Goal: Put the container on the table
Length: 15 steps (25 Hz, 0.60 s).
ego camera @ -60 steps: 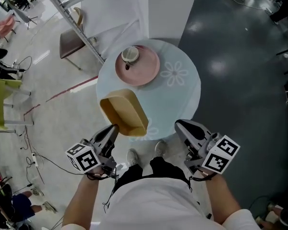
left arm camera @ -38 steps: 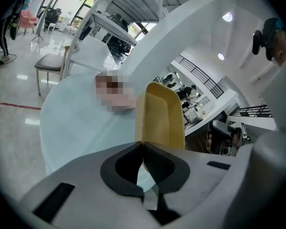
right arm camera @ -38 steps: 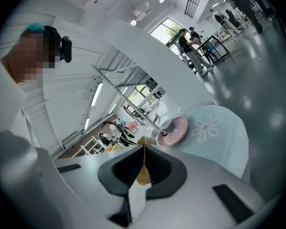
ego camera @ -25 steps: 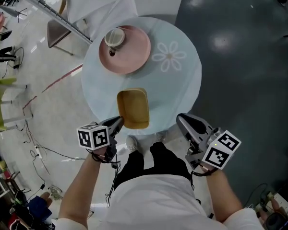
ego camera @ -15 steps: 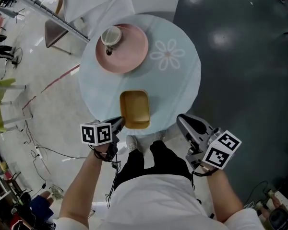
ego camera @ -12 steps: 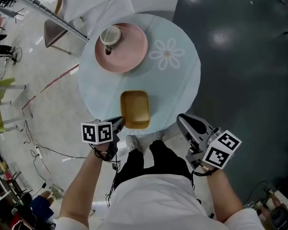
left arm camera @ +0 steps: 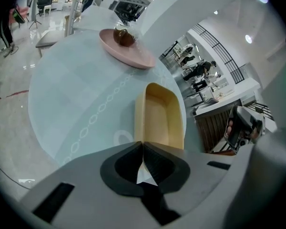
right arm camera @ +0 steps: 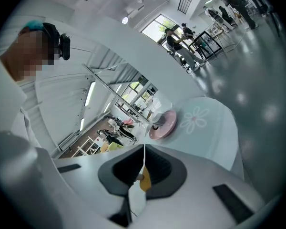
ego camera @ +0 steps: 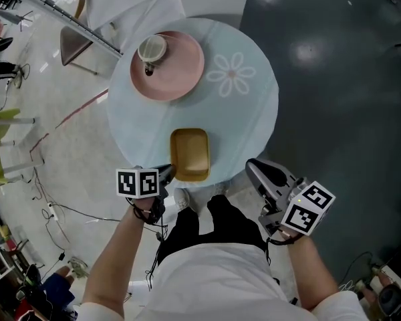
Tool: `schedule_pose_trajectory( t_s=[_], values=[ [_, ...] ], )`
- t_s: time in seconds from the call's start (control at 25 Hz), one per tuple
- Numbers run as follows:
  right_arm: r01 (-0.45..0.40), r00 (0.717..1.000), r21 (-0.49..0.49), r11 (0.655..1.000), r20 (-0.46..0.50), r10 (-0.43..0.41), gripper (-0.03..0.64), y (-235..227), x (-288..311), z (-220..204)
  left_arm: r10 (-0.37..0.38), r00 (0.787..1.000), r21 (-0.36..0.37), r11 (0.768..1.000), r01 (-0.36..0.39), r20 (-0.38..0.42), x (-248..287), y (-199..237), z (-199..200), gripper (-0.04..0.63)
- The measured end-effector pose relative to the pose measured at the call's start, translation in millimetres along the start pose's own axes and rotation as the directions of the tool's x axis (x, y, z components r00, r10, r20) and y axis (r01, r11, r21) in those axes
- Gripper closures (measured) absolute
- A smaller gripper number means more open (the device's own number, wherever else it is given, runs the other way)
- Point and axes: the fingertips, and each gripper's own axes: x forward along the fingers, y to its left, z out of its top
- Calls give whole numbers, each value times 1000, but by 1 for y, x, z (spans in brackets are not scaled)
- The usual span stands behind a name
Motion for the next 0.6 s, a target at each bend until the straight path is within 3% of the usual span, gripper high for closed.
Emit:
schedule_pose_trajectory(
  t_s=[0.6],
  values=[
    [5,1000,-17,1000,5,-5,592,11,-5,-3,-31,999,0,1000,31,28,-10,-7,0,569]
  ],
)
